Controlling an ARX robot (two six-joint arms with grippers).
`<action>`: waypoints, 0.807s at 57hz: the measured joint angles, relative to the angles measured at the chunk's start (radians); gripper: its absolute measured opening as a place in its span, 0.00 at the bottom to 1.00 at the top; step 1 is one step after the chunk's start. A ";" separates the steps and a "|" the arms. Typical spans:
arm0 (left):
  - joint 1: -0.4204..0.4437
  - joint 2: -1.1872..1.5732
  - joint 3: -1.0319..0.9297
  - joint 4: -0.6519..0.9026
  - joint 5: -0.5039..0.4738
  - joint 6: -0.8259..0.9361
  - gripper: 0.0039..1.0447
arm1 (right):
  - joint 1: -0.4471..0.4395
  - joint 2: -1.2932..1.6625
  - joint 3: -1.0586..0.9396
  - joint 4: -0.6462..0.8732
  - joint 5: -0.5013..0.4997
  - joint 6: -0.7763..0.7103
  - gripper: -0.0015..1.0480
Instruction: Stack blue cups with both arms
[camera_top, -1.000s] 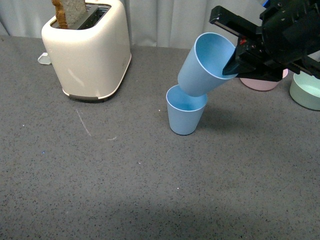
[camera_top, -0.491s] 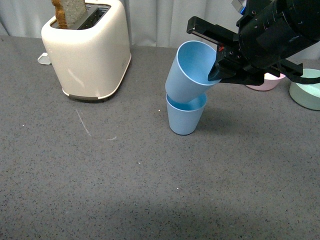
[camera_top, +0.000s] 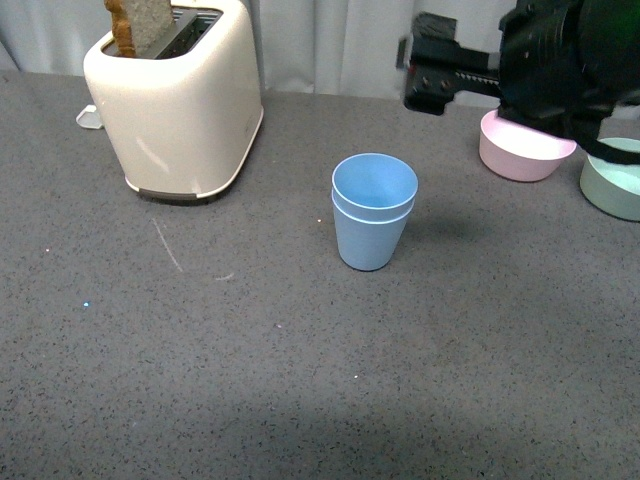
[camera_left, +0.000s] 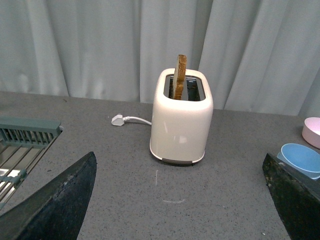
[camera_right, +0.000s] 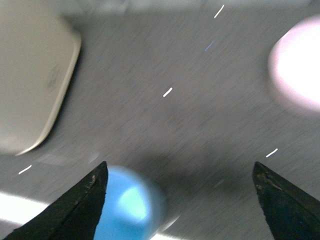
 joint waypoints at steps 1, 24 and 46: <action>0.000 0.000 0.000 0.000 0.001 0.000 0.94 | 0.000 -0.001 -0.028 0.058 0.030 -0.011 0.74; 0.000 -0.001 0.000 0.000 -0.001 0.000 0.94 | -0.165 -0.411 -0.682 0.826 0.002 -0.248 0.01; 0.000 -0.001 0.000 0.000 -0.001 0.000 0.94 | -0.249 -0.772 -0.875 0.660 -0.082 -0.248 0.01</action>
